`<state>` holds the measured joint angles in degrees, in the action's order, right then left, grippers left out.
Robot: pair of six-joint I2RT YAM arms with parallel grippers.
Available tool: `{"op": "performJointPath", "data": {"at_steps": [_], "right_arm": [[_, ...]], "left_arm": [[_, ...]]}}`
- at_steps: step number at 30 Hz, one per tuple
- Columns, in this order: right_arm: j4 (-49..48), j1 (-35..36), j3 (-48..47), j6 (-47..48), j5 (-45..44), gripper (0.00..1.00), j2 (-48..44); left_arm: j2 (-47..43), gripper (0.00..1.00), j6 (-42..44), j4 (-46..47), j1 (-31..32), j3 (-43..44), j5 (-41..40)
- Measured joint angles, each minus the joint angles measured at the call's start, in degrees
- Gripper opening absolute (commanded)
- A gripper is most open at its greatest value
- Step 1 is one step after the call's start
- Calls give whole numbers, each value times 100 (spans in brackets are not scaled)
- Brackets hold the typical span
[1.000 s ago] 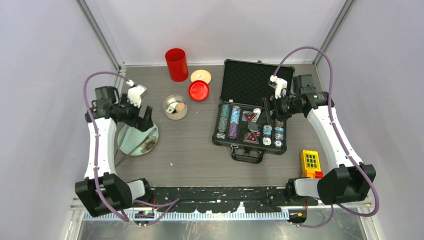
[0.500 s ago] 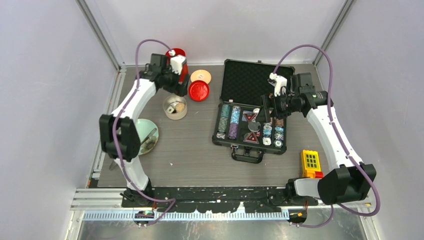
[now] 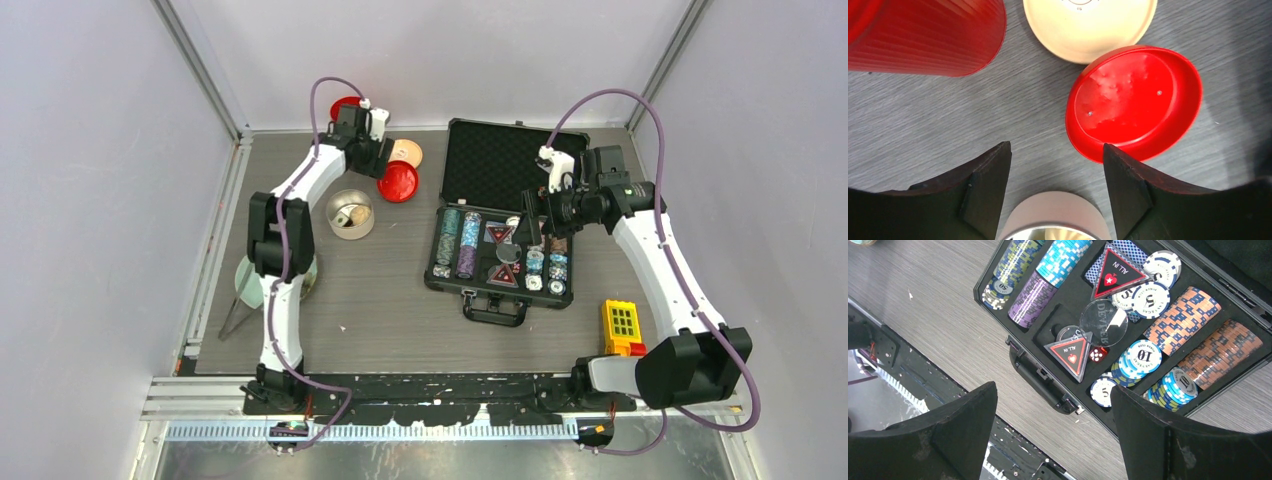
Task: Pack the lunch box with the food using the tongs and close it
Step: Pick up the box lid from the center of the board.
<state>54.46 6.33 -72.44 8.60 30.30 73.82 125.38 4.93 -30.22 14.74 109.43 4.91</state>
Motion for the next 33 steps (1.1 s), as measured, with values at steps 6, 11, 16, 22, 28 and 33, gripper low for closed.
{"op": "performJointPath", "data": {"at_steps": [6,11,16,22,28,33], "right_arm": [[-2,0,-4,0,0,88,46],[0,0,-4,0,-2,88,55],[2,0,-9,0,-7,88,55],[57,11,-118,-15,0,88,57],[111,149,-455,-63,4,88,83],[229,354,-866,52,-24,88,177]], "left_arm": [[439,57,0,2,31,157,-105],[660,35,0,-11,87,210,-76],[861,15,-22,-138,111,494,9],[868,4,-155,-345,116,717,162],[866,0,-321,-785,116,866,293],[796,0,-501,-1370,116,1202,485]]}}
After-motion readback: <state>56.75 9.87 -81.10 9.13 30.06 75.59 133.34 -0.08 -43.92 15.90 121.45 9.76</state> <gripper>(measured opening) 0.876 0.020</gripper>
